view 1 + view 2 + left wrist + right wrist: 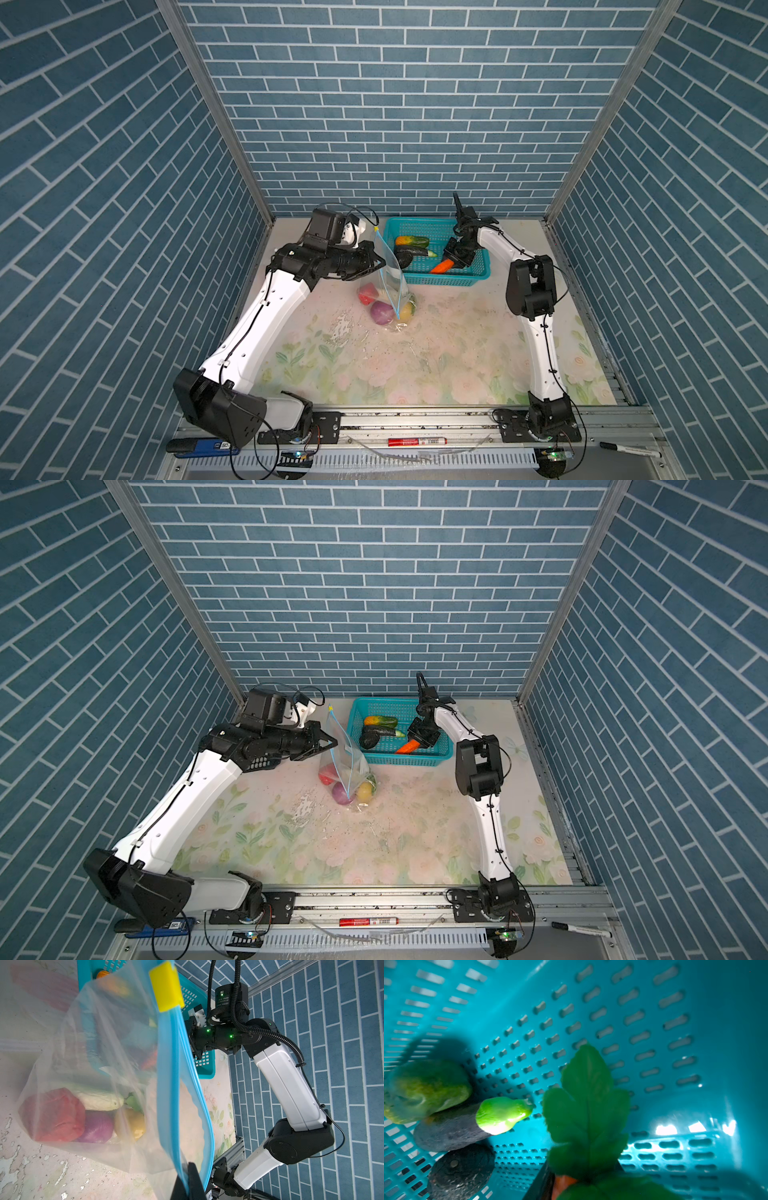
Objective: Place the food in the zip-top bag and seal the zipper
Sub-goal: 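Close the right gripper on the carrot and lift it, then carry the carrot with the right gripper over the bag opening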
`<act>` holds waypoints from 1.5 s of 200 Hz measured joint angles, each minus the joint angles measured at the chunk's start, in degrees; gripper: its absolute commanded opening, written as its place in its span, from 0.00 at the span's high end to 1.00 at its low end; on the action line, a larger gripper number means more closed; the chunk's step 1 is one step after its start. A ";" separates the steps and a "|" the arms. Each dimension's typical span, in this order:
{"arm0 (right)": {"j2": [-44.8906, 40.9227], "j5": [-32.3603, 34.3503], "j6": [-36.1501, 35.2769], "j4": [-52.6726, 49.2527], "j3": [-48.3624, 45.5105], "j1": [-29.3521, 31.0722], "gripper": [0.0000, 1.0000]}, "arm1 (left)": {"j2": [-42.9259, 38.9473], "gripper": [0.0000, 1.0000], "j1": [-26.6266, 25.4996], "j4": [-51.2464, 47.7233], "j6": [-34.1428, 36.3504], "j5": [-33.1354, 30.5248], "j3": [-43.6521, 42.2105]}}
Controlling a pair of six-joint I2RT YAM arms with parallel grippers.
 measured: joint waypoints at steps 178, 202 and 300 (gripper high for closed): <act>-12.48 4.31 -17.92 17.16 -8.94 0.83 0.64 | 0.22 1.00 0.44 -0.87 0.68 -0.07 0.00; -19.37 5.09 -25.46 24.44 -16.22 1.09 0.65 | 1.16 1.00 0.48 -0.90 0.85 0.13 0.04; -31.01 9.90 -44.92 38.73 -28.11 5.42 0.65 | 4.76 1.00 0.50 -3.28 1.49 0.28 3.69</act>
